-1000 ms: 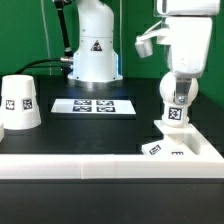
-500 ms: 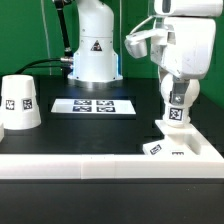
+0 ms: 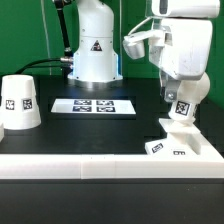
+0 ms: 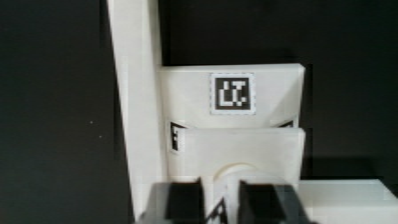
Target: Assemble lamp
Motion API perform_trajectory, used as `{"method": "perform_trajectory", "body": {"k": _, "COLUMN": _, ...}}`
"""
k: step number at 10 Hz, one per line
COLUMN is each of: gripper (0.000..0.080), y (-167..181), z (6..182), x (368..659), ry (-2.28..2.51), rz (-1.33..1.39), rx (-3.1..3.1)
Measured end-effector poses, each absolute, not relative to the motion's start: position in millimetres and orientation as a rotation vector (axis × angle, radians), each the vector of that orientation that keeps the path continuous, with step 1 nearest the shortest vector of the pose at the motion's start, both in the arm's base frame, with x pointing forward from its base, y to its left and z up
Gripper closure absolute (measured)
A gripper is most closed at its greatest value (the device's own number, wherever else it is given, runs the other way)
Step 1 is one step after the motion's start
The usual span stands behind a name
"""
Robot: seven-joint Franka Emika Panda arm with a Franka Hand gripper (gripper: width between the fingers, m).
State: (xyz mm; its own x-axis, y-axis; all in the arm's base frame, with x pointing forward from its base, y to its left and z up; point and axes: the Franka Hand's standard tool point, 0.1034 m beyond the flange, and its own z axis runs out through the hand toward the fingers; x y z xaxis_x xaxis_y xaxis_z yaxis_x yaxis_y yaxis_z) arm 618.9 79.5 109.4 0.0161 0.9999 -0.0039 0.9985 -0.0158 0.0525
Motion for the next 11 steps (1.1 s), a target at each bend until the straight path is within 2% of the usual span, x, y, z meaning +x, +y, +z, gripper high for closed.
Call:
{"method": "perform_trajectory", "body": {"k": 1, "gripper": 0.0788, "y": 78.5, "z": 109.2, "x": 618.9, "ry": 2.173, "rz": 0.052, "rx": 2.212}}
{"method": "perform_trajectory", "body": {"k": 5, "gripper": 0.0797, "y": 75.8, "z": 108.8, "x": 619.1, "ry": 2.17, "rz": 0.051, "rx": 2.215}}
{"method": "perform_trajectory", "body": {"k": 7, "gripper": 0.0797, "y": 74.5, "z": 115.0, "x": 620.8, "ry": 2.172, "rz": 0.062, "rx": 2.205}}
{"method": "perform_trajectory", "body": {"k": 8, "gripper": 0.0666, "y": 74.3, "z": 118.9, "x": 619.7, "ry": 2.17, "rz": 0.066, "rx": 2.203}}
{"method": "perform_trajectory", "body": {"k": 9, "gripper": 0.0666, "y": 73.9, "z": 121.6, "x": 618.8, "ry": 2.167, "rz": 0.069, "rx": 2.205}}
{"method": "perform_trajectory", "body": {"k": 10, "gripper": 0.047, "y": 73.5, "z": 124.5, "x": 617.1, "ry": 2.165, "rz": 0.071, "rx": 2.205}}
{"method": "perform_trajectory", "body": {"k": 11, "gripper": 0.0332, "y": 73.8, "z": 126.6, "x": 614.6, "ry": 2.166, "rz": 0.072, "rx": 2.204}}
